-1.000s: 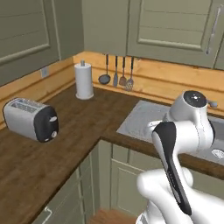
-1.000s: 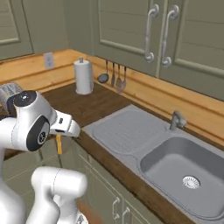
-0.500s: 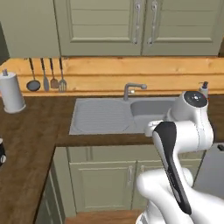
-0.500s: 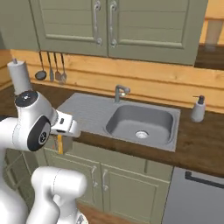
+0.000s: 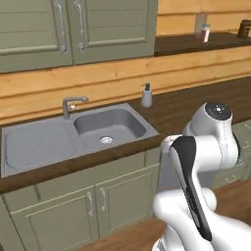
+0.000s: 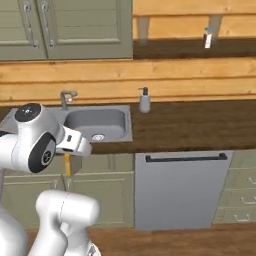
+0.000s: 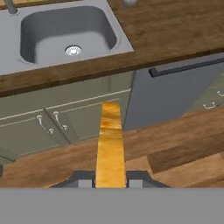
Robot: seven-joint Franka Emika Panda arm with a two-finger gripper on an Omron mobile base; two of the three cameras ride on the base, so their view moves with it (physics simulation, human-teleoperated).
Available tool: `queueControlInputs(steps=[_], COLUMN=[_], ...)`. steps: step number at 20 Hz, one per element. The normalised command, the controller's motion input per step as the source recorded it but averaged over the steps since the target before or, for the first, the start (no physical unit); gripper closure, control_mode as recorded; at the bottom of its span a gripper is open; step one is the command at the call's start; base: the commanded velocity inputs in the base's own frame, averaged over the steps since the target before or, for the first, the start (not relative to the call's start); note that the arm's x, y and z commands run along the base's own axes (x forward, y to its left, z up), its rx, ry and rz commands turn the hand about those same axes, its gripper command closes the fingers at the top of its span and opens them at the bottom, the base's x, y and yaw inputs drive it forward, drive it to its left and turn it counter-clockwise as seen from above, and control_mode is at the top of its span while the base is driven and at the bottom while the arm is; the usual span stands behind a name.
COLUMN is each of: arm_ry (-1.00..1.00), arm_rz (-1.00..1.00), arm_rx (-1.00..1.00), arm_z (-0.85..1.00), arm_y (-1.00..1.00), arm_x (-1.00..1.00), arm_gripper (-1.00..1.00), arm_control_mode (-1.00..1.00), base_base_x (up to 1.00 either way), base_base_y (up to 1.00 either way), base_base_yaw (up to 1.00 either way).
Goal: Start the toaster. Once the lever pops up, take the bread to the plate on the dining counter.
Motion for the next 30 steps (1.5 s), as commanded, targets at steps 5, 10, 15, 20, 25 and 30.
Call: queueControlInputs(steps=[5, 10, 15, 20, 25, 30], arm_ry=[0.00, 0.00, 0.00, 0.00, 0.00, 0.00], arm_rz=[0.00, 0.00, 0.00, 0.00, 0.00, 0.00], arm_rx=[0.00, 0.00, 0.00, 0.00, 0.00, 0.00], arm_z=[0.00, 0.00, 0.00, 0.00, 0.00, 0.00], arm_y=[0.00, 0.00, 0.00, 0.00, 0.00, 0.00], arm_x=[0.00, 0.00, 0.00, 0.00, 0.00, 0.00], arm_gripper=[1.00, 1.00, 1.00, 1.00, 1.00, 1.00], arm_control_mode=[1.00, 1.00, 1.00, 1.00, 1.00, 1.00], base_base_x=[0.01, 0.02, 0.00, 0.00, 0.00, -0.04], base_base_y=[-1.00, -1.00, -1.00, -1.00, -1.00, -1.00], base_base_yaw=[-0.67, -0.71, -0.71, -0.66, -0.56, -0.39])
